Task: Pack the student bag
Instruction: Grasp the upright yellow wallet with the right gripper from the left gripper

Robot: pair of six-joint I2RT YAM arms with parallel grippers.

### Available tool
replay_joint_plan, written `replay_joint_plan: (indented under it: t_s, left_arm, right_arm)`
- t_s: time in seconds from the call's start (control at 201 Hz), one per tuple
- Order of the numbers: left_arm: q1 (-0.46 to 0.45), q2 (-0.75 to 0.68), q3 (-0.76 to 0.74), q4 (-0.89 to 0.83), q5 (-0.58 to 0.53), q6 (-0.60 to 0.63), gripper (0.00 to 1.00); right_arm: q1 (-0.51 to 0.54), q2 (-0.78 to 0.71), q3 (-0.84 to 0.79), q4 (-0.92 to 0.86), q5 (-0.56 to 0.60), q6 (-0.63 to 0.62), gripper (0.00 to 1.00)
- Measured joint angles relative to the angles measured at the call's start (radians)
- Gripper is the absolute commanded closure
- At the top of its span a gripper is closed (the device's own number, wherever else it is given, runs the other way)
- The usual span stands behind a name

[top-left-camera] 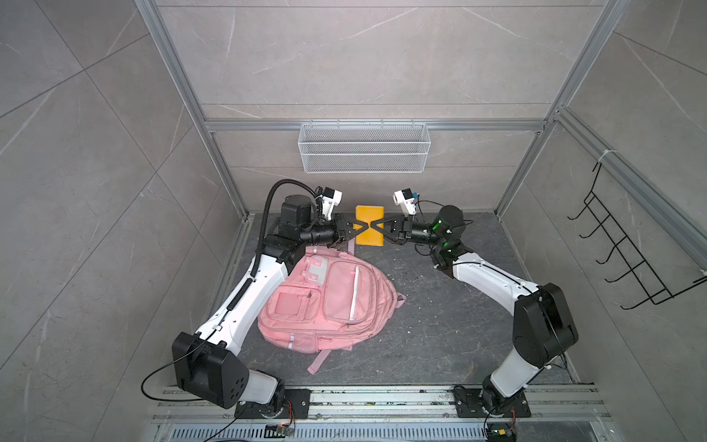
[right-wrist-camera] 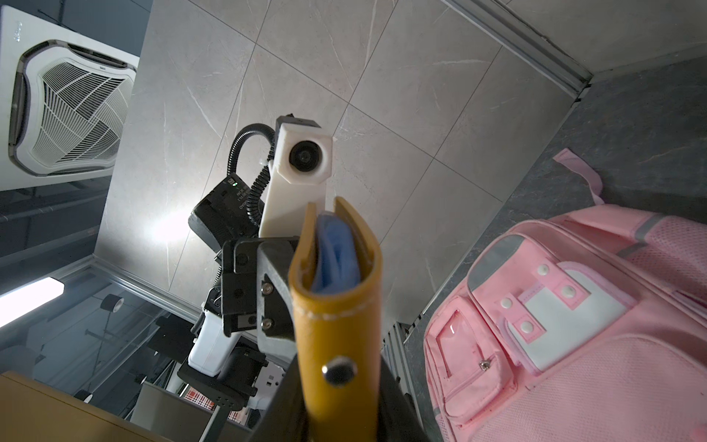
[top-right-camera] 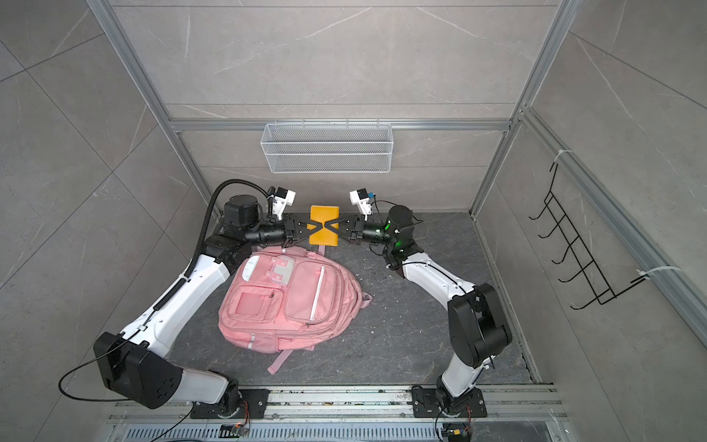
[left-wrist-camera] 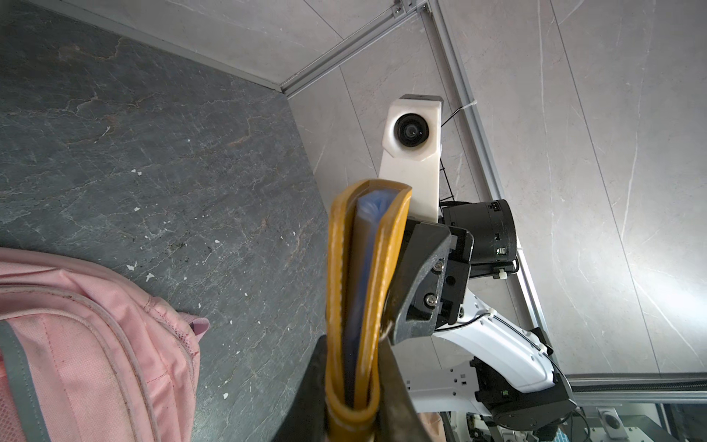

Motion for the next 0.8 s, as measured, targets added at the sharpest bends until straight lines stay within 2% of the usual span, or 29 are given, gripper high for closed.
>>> replay_joint_plan:
  t_s: [0.224,0.254,0.438,0.513,0.607,0.802]
  left_arm:
    - [0.014,0.0,-0.008,0.016,0.016,-0.014,1.0]
    - [0.015,0.0,-0.009,0.014,0.016,-0.014,0.98]
    - [0.015,0.004,-0.01,-0.047,-0.012,0.013,0.58]
    - [0.018,0.004,-0.008,-0.118,-0.048,0.051,0.48]
    - [0.02,0.005,-0.008,-0.217,-0.105,0.107,0.43]
    - [0.019,0.003,-0.054,-0.333,-0.192,0.183,0.43]
  right_arm:
    - [0.004,0.008,0.018,-0.017,-0.003,-0.027,1.0]
    - [0.004,0.008,0.019,-0.026,-0.003,-0.038,1.0]
    - [0.003,0.0,0.016,-0.111,0.004,-0.114,1.0]
    - [-0.013,-0.023,-0.013,-0.156,0.026,-0.15,1.0]
    - [-0.059,-0.066,-0.064,-0.23,0.071,-0.197,1.0]
    - [-0.117,-0.133,-0.075,-0.542,0.185,-0.393,1.0]
